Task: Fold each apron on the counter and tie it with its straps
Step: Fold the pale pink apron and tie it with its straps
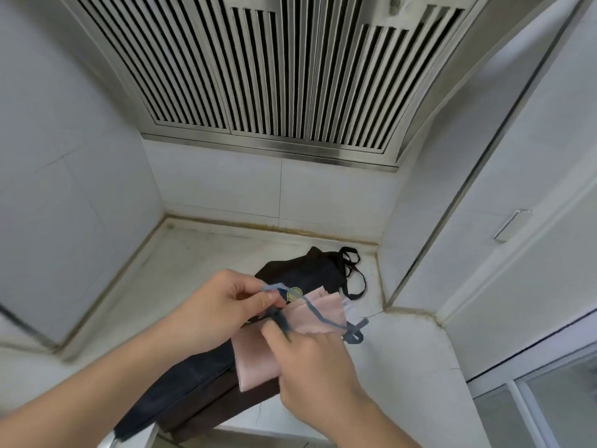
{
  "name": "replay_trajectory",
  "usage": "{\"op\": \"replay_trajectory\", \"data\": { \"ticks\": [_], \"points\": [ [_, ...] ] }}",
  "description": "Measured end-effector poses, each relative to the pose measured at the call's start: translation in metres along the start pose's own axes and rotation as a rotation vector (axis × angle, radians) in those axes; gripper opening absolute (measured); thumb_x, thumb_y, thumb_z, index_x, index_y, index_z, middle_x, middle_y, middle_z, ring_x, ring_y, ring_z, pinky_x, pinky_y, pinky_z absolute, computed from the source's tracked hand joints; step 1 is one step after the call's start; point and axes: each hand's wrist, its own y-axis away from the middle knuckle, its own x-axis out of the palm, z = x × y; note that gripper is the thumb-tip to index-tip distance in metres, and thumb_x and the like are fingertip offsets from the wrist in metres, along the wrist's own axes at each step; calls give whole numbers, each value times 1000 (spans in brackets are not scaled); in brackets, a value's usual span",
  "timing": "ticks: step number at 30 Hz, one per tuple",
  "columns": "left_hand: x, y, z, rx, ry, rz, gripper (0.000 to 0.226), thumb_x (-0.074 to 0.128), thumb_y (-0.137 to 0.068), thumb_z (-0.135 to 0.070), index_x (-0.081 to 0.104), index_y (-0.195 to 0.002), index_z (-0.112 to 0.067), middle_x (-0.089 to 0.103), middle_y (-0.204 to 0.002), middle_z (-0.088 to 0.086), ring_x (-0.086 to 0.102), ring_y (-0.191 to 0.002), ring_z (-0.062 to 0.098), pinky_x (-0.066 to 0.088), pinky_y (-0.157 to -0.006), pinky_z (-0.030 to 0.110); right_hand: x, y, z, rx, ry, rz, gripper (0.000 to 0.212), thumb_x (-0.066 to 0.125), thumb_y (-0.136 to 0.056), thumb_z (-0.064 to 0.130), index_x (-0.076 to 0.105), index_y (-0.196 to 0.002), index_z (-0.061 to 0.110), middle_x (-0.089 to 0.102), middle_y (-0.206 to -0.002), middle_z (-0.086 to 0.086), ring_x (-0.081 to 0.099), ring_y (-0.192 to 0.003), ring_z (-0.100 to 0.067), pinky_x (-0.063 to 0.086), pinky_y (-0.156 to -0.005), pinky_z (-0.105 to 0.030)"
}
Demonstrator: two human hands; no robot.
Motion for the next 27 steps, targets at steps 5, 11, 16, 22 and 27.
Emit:
{"op": "replay_trajectory", "data": {
  "ticks": [5, 11, 16, 22, 27],
  "points": [
    [-20, -15, 70, -81, -162, -39, 26, 65, -102, -35, 82, -83, -31, 77, -79, -7, 71, -80, 15, 55, -82, 38, 71, -61, 30, 4, 53, 238, 65, 93, -46, 23, 70, -106, 19, 60, -56, 4, 57, -41, -18, 31, -42, -26],
    [-52, -51, 192, -247, -254, -28, 41, 61, -101, -44, 71, -76, -14, 66, -74, 6, 61, -72, 22, 52, -73, 40, 179, -135, 63, -42, -21, 451, 30, 65, -93, 9, 56, -122, 9, 67, -104, -15, 67, -86, -33, 42, -64, -37],
    [-64, -79, 295, -405, -222, 48, 42, 61, -102, -40, 64, -69, -12, 63, -71, 6, 59, -64, 15, 45, -64, 27, 274, -178, 88, 5, -202, 606, 25, 61, -95, 10, 63, -120, 6, 66, -115, -18, 64, -101, -34, 53, -79, -43],
    [-57, -90, 349, -429, -176, 206, 37, 52, -107, -38, 66, -76, -24, 67, -73, -4, 61, -69, 8, 46, -69, 24, 287, -181, 58, 327, -690, 802, 14, 55, -103, 27, 63, -102, 15, 60, -95, 2, 58, -85, -18, 48, -72, -31],
    [-58, -99, 349, -405, -215, 379, 25, 45, -109, -28, 67, -98, -24, 71, -94, -4, 67, -88, 14, 53, -84, 34, 254, -219, 19, 501, -886, 705, 15, 61, -97, 19, 72, -89, 26, 71, -74, 12, 65, -72, -1, 49, -69, -21]
  ]
}}
